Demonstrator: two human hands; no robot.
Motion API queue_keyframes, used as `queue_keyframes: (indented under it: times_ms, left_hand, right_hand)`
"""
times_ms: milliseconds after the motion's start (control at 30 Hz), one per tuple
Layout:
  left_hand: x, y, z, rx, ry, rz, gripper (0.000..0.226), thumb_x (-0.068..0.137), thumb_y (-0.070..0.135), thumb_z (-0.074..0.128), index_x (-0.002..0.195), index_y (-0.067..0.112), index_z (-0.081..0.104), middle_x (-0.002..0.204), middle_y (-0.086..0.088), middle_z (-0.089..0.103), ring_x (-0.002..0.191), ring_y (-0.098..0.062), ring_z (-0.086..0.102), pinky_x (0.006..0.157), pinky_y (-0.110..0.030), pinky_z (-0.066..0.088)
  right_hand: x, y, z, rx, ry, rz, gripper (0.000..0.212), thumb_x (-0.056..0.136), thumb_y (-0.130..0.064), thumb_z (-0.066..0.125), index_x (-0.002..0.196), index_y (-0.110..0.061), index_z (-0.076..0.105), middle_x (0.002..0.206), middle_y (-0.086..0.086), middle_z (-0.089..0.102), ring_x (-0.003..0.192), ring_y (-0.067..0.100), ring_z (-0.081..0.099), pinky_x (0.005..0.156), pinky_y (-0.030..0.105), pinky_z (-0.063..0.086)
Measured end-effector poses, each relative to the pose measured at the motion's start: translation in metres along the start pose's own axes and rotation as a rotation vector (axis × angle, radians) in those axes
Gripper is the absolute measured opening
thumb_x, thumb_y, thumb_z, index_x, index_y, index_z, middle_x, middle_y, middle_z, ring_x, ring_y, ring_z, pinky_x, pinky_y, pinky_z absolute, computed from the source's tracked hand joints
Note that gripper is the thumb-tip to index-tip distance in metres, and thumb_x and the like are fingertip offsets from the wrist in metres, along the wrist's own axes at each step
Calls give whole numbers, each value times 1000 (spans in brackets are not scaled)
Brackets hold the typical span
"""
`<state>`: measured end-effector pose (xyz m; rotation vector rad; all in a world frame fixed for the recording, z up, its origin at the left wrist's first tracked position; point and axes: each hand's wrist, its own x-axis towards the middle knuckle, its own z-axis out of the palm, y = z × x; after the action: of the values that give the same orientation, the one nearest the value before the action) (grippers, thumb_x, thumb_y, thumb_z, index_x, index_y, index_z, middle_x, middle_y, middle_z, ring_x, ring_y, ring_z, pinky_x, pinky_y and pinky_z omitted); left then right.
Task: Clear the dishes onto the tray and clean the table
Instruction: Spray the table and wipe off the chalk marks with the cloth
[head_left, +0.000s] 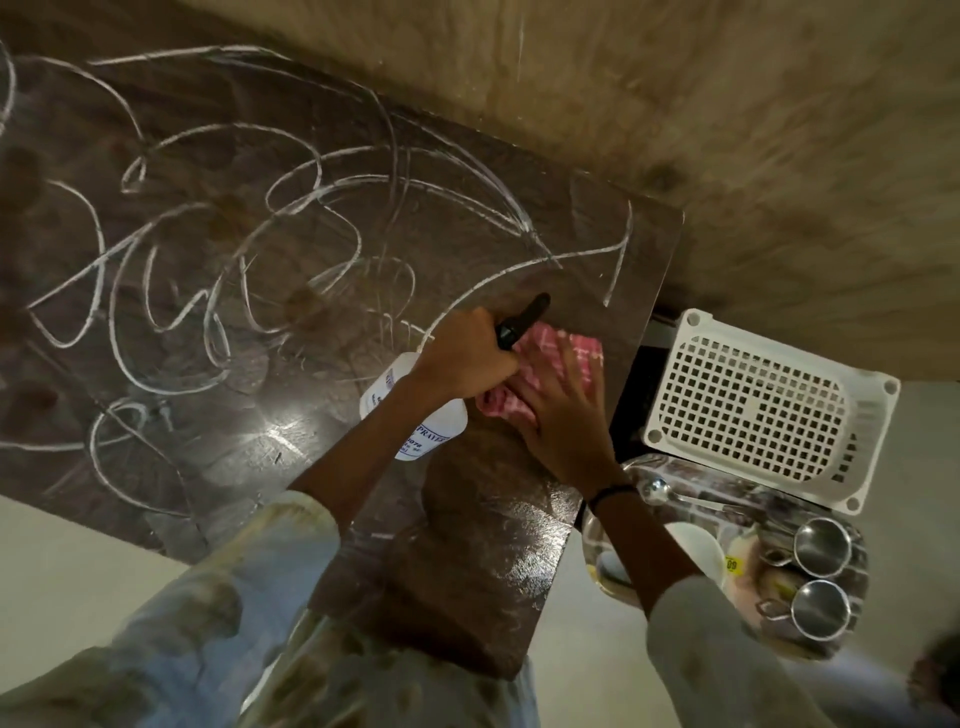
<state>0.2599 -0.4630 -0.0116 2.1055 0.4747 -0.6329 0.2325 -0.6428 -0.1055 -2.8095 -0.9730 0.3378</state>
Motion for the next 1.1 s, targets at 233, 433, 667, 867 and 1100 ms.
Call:
queue_keyframes:
  times_ms: [233, 433, 667, 867, 1100]
  left_hand:
    - [28, 46, 19, 106, -69, 87, 15, 77, 18, 62, 86, 6, 65, 71, -4, 58, 72, -22, 59, 64, -29, 42]
    - [39, 58, 29, 113, -83, 95, 15, 77, 19, 63, 85, 6, 60, 61, 4, 44, 64, -16, 49, 56, -27, 35]
    - [49, 43, 19, 99, -63, 29, 15, 76, 18, 63, 77, 3, 63, 67, -7, 60, 69, -25, 60, 62, -28, 40]
    - [52, 25, -3, -28, 12, 8, 12, 79, 7, 60, 89, 5, 64, 79, -13, 63, 76, -28, 63, 66, -32, 48]
    - [58, 13, -26, -67, 80, -6, 8, 78, 7, 62, 83, 2, 63, 68, -10, 59, 63, -26, 55, 58, -28, 39]
  right_hand:
    - [-10, 38, -10, -9, -19, 179, 56, 95, -62, 22, 144, -39, 31, 156, 5, 28, 144, 41, 13, 115, 59, 4]
    - [-11, 38, -8, -3, 15, 174, 54, 93, -56, 33, 142, -35, 39, 155, 7, 29, 143, 41, 17, 113, 62, 12]
    - [19, 60, -21, 10, -20, 202, 59, 94, -63, 20, 146, -37, 31, 157, 6, 24, 144, 42, 9, 114, 57, -5]
    - [110, 101, -34, 28, 13, 409, 61, 91, -62, 28, 147, -38, 28, 160, 6, 15, 145, 43, 5, 108, 67, -2]
    - [139, 45, -27, 43, 16, 241, 58, 95, -55, 37, 148, -37, 24, 161, 5, 10, 146, 40, -1, 107, 66, -10]
